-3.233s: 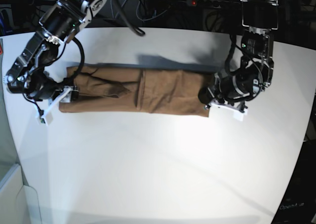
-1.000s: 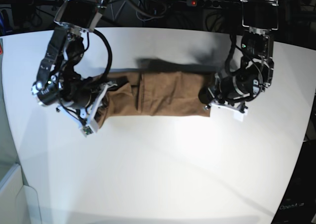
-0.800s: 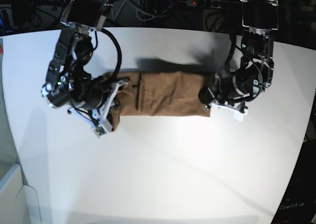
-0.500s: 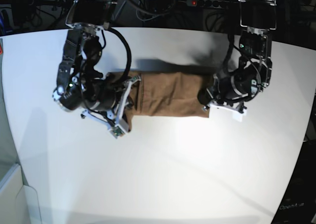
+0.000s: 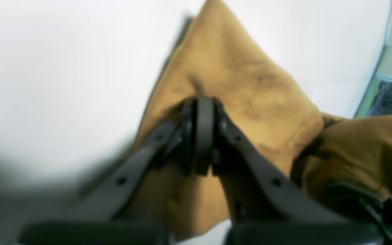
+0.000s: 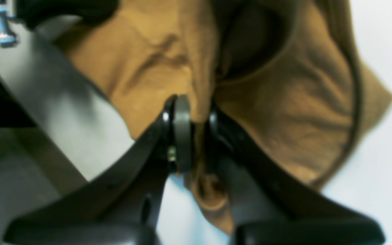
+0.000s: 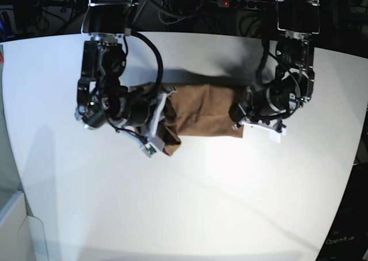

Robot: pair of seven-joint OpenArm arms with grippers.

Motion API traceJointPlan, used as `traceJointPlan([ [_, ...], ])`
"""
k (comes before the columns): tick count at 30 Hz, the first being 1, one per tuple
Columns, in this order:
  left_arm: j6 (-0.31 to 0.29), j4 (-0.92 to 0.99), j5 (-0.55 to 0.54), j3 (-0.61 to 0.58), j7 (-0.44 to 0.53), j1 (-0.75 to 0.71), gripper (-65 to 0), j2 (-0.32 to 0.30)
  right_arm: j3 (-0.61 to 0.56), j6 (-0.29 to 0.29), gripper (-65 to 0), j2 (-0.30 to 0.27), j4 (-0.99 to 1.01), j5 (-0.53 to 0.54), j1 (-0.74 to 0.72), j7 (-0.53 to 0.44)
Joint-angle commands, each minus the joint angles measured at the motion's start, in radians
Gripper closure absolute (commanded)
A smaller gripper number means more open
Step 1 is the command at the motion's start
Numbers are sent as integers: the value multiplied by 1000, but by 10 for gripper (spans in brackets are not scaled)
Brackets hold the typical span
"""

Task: Fold the T-shirt properly
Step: 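Lay the right-held end over the folded stack beside the left gripper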

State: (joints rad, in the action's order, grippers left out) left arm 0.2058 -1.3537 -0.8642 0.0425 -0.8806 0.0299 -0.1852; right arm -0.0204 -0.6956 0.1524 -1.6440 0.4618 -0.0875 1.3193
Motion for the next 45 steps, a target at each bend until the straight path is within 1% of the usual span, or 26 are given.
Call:
traceJointPlan([
  [1, 16, -14, 26, -2, -21, -5, -22, -6, -11, -3, -38, 5, -8, 27, -21, -27],
  [6, 16, -22, 26, -2, -21, -2, -22, -6, -134, -3, -36, 5, 0, 28, -18, -56],
  [9, 16, -20, 29, -2, -21, -2, -22, 11, -197, -3, -36, 5, 0, 39, -19, -60],
  [13, 16, -13, 35, -2, -21, -2, -22, 19, -261, -3, -39, 5, 1, 137, -47, -82],
  [15, 16, -19, 35, -2, -21, -2, -22, 19, -267, -3, -39, 5, 1, 160, -71, -68],
  [22, 16, -13, 36, -2, -21, -3, -22, 10, -266, -3, -41, -6, 1, 159, -87, -57],
  [25, 16, -13, 36, -2, -21, -3, -22, 10, -267, -3, -41, 5, 0, 159, -87, -21],
  [27, 16, -13, 36, -2, -21, -2, -22, 10, -270, -3, -41, 5, 0, 160, -85, -13],
  [31, 16, -14, 36, -2, -21, -2, -22, 10, -313, -3, -41, 5, 0, 160, -79, -24],
  [34, 16, -17, 36, -2, -21, -2, -22, 10, -313, -3, -41, 5, 0, 160, -85, -31],
  [39, 16, -22, 36, -2, -22, -6, -22, 10, -313, -3, -41, 5, 5, 160, -84, -80],
  [45, 16, -23, 29, -2, -22, -9, -22, 10, -316, -3, -41, 5, 83, 157, -97, -106],
])
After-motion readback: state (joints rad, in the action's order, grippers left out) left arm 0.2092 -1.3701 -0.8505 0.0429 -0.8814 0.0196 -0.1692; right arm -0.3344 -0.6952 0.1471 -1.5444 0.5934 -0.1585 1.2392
